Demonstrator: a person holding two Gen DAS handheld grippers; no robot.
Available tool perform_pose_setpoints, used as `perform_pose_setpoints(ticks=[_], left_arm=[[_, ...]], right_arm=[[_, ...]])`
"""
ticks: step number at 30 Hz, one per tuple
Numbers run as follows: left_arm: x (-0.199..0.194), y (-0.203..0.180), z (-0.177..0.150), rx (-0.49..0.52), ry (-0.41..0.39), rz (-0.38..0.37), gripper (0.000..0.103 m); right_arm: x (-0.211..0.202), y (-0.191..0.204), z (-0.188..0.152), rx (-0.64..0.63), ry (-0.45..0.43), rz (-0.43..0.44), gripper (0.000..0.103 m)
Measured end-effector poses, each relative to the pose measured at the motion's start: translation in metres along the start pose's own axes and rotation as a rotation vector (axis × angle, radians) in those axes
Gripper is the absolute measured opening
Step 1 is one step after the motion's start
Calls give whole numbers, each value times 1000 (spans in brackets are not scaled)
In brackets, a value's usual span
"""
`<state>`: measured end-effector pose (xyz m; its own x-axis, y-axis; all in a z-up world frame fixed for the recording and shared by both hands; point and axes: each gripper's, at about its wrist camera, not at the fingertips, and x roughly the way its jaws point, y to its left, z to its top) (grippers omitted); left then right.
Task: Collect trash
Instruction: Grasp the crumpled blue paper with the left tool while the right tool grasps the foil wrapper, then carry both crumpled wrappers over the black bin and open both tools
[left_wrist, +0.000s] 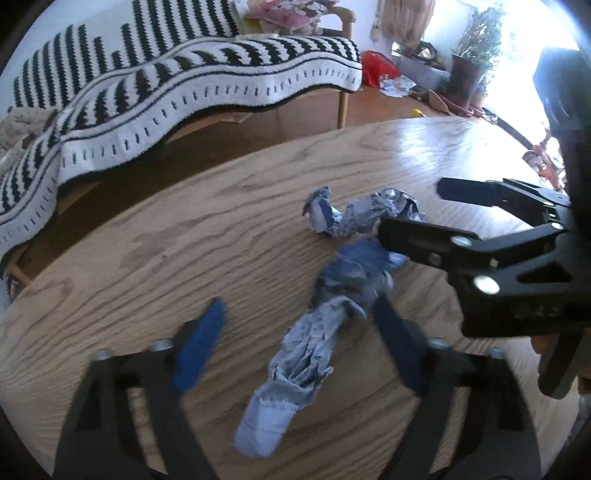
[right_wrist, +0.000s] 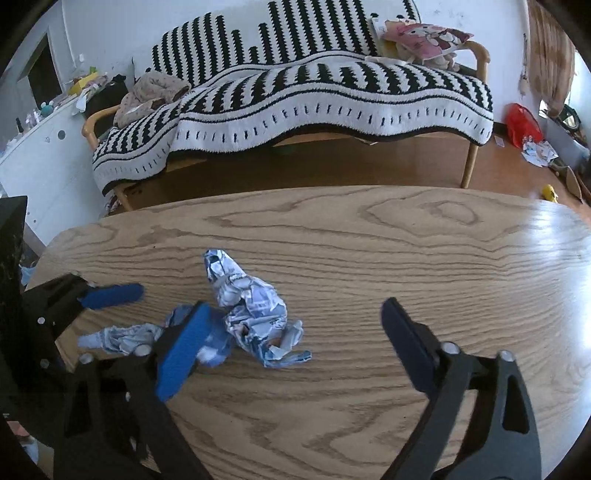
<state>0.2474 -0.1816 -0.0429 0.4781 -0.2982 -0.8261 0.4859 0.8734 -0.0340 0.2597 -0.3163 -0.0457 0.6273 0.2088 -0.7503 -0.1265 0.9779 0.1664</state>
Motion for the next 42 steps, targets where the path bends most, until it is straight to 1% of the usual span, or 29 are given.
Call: perform_pose_setpoints(ticks=[2,3,4,5,7,8,9,11,19,23,27,30,34,35,37,42], left_arm=[[0,-1,0,12,-6,-5,68],[0,-3,0,20,-12,-12,56],[-1,-4,0,28,-16,-14,30],[-2,-7,1,38,-18,-19,23],[-3,-6,0,8,-13,-55,22],[-3,-6,0,5,-14,-56,22],[-3,-7,-1,7,-17,-45,21],[-4,-8,-2,4,-19,-30,21],[-7,-8,-3,-15,-7,-20,21],[-17,-8,-3,-28,-15,-13,21],[-37,-12,-2,-28,-37,2,21],[-59,-19,-1,-26,-56,6,21],[-96,-38,-3,-14,-90,9,21],[-109,-47,-5,-9,-103,4,21],[-131,-70,-11,12,-121,-8,21],[-176,-132,-33,60,-153,-63,21]], right_arm=[[4,3,2,-9,9,14,72],[6,4,3,-12,12,21,68],[7,5,3,-13,14,29,54],[10,7,5,-16,21,45,30],[11,10,5,-17,19,58,30],[11,11,5,-16,23,71,30],[11,13,4,-16,26,83,30],[10,18,2,-34,21,71,30],[2,22,-3,-27,17,69,30],[-9,24,-3,-27,1,67,30],[-27,26,-3,-27,-18,69,30],[-52,28,-4,-20,-45,70,30],[-99,25,-12,-8,-89,66,30],[-120,23,-18,-2,-105,61,30],[-150,21,-26,1,-128,49,30],[-238,3,-65,16,-177,-12,30]])
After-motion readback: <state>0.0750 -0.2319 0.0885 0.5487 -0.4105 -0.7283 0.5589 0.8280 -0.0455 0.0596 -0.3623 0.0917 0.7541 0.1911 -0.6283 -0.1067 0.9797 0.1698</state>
